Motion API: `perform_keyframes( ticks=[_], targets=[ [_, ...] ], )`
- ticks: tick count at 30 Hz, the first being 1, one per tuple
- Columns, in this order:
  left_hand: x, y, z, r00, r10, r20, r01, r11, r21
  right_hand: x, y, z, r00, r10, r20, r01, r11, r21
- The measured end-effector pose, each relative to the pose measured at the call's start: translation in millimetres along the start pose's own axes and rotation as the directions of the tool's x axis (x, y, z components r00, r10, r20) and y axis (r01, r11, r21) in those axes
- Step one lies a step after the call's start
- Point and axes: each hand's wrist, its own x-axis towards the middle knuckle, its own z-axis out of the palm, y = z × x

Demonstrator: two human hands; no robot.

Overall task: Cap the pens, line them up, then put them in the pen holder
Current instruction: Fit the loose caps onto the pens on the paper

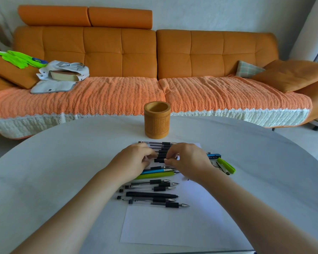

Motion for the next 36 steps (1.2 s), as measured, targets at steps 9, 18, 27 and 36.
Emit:
perform_keyframes(
  ticks=[9,18,27,36],
  targets=[
    [-2.9,2.7,-4.3,0.996,-0.039,0.08,0.034,0.997,0.063,5.8,3.3,3.2,0.998,-0.063,-0.01,0.062,0.994,-0.095],
    [-3.3,10.4,0.3,0.992,-0.041,0.122,0.026,0.992,0.125,-6.6,26.6,-30.0,0.993,-0.11,0.03,0.109,0.993,0.035],
    [-3.8,20.6,-2.4,0.998,-0.057,0.032,0.052,0.99,0.134,-33.2,46.7,-47.4,0.956,-0.035,0.291,0.038,0.999,-0.007],
    [-4.4,25.3,-6.2,0.999,0.007,-0.033,-0.005,0.999,0.051,-31.6,43.8,-44.1,0.961,-0.023,0.275,0.023,1.0,0.004]
  ],
)
